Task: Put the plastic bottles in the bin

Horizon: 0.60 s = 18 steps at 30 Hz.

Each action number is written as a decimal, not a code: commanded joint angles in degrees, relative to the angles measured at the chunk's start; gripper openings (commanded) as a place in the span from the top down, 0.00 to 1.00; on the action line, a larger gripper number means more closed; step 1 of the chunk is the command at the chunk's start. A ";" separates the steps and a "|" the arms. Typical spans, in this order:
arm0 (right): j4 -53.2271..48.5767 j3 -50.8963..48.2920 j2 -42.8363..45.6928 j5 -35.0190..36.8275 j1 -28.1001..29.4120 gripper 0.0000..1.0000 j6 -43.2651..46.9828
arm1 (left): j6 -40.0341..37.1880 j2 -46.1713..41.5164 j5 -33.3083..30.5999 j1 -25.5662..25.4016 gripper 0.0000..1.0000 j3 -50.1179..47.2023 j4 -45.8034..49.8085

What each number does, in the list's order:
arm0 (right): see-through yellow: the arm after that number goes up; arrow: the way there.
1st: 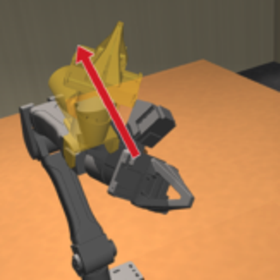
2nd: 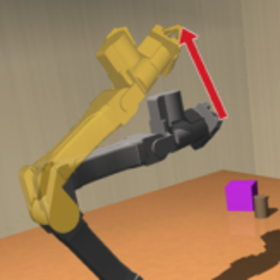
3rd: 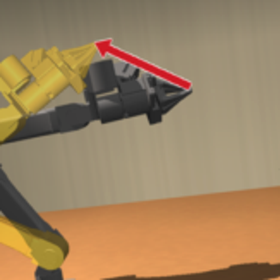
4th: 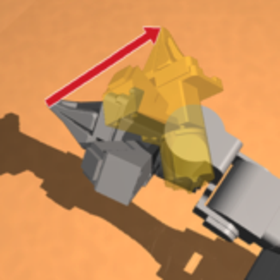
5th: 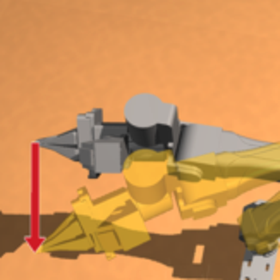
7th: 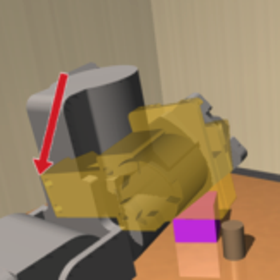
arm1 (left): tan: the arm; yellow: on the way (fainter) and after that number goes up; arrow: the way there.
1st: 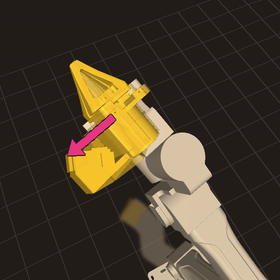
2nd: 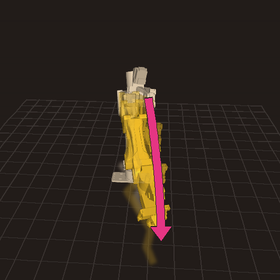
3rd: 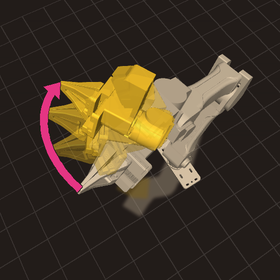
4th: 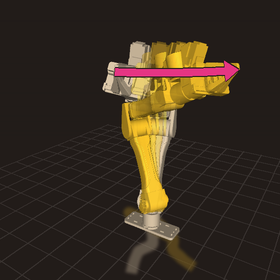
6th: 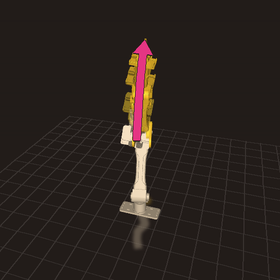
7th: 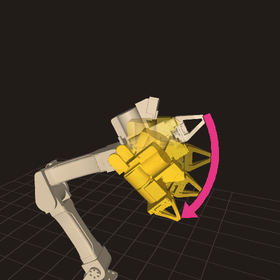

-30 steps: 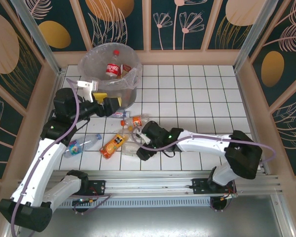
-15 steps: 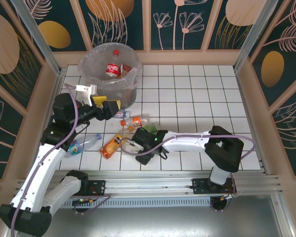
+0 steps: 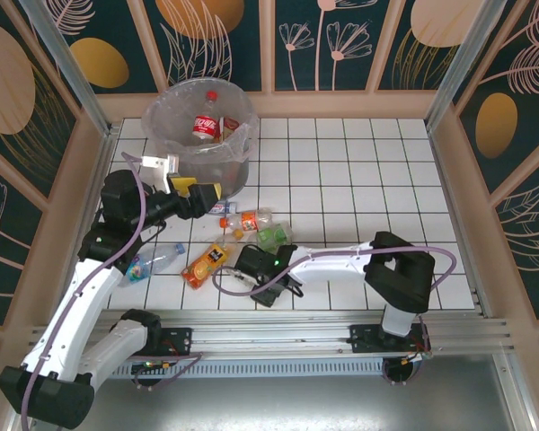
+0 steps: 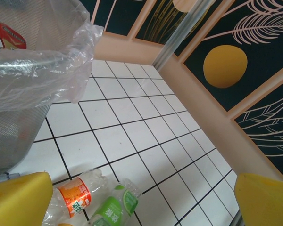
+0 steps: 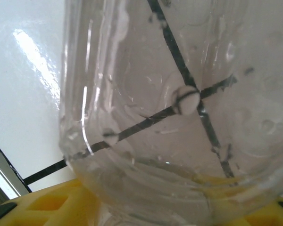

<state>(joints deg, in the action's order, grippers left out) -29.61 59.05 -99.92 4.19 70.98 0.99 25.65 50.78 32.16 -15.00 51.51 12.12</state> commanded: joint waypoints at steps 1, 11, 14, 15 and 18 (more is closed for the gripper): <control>-1.62 0.14 0.43 1.17 0.35 0.50 -1.50 | 1.31 0.02 1.36 -0.15 0.02 -0.70 -3.04; 6.82 -10.75 16.15 -2.05 -3.30 0.58 -10.68 | 5.13 -0.19 5.54 -0.65 0.02 -3.39 -9.45; 9.31 -14.62 22.94 -2.86 -6.05 0.58 -13.42 | 6.89 0.66 4.64 -2.75 0.02 -4.54 -12.14; 9.56 -15.03 24.48 -2.37 -6.61 0.57 -13.94 | 7.34 1.14 3.68 -3.63 0.01 -4.74 -12.50; 10.01 -15.00 27.52 0.64 -8.95 0.57 -15.31 | 9.49 3.97 -0.59 -7.40 0.01 -5.02 -12.69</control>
<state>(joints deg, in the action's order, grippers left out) -22.65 44.69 -74.74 3.03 63.51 -10.92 31.92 52.71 34.28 -19.94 47.31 2.79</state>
